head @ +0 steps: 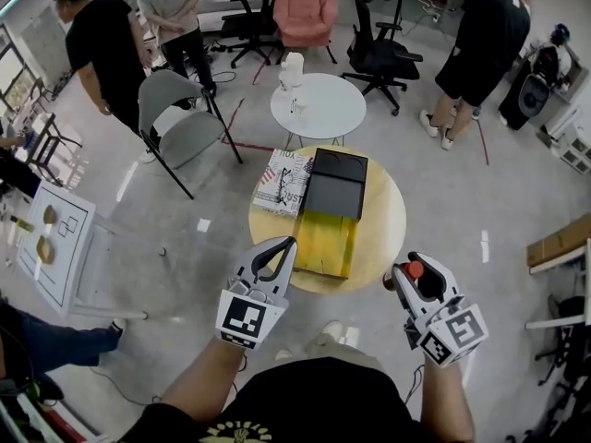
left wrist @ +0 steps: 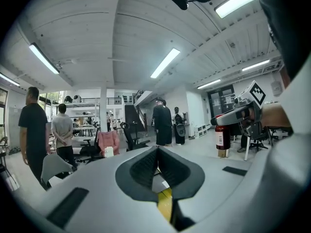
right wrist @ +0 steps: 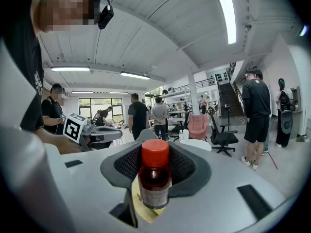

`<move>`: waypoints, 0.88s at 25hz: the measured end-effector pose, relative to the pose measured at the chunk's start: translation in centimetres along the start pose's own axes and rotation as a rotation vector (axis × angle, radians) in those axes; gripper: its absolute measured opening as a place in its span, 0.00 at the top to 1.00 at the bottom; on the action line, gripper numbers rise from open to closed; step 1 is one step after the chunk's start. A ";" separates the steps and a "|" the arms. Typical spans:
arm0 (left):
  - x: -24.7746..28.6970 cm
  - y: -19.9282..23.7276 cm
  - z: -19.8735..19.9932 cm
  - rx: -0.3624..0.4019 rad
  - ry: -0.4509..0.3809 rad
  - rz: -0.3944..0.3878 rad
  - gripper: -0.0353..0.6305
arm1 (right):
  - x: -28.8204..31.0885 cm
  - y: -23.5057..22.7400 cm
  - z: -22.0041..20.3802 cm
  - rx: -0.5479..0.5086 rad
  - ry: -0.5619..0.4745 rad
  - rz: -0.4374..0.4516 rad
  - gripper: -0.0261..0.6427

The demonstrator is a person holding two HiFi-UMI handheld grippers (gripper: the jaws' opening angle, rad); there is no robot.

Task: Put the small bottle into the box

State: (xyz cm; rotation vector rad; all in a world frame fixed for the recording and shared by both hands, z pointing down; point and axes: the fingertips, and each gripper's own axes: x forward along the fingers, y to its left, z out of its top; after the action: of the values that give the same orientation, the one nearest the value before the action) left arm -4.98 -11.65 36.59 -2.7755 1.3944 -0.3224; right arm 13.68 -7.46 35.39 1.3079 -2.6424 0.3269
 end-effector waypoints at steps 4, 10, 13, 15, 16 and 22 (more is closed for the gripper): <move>1.6 -0.1 1.4 -0.032 -0.039 0.025 0.92 | 0.7 -1.7 0.4 -0.011 0.000 0.033 0.72; 4.0 0.0 1.5 -0.028 -0.012 0.081 0.92 | 1.7 -4.3 1.0 -0.024 -0.014 0.087 0.72; 4.8 -0.4 2.1 -0.024 -0.022 0.101 0.92 | 1.8 -5.8 1.0 -0.026 -0.010 0.105 0.72; 4.8 -0.6 2.1 -0.022 -0.015 0.109 0.92 | 1.9 -6.6 0.9 -0.018 -0.003 0.109 0.72; 4.7 -0.6 2.2 -0.023 -0.010 0.115 0.92 | 2.0 -6.9 0.9 -0.012 -0.001 0.112 0.72; 3.5 0.9 1.7 -0.014 0.019 0.171 0.92 | 3.7 -7.5 0.6 -0.002 0.000 0.153 0.72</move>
State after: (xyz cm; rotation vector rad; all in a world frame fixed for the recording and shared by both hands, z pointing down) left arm -3.33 -15.11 35.48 -2.6461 1.6313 -0.3359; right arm 17.39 -14.87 36.62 1.1069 -2.7480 0.3455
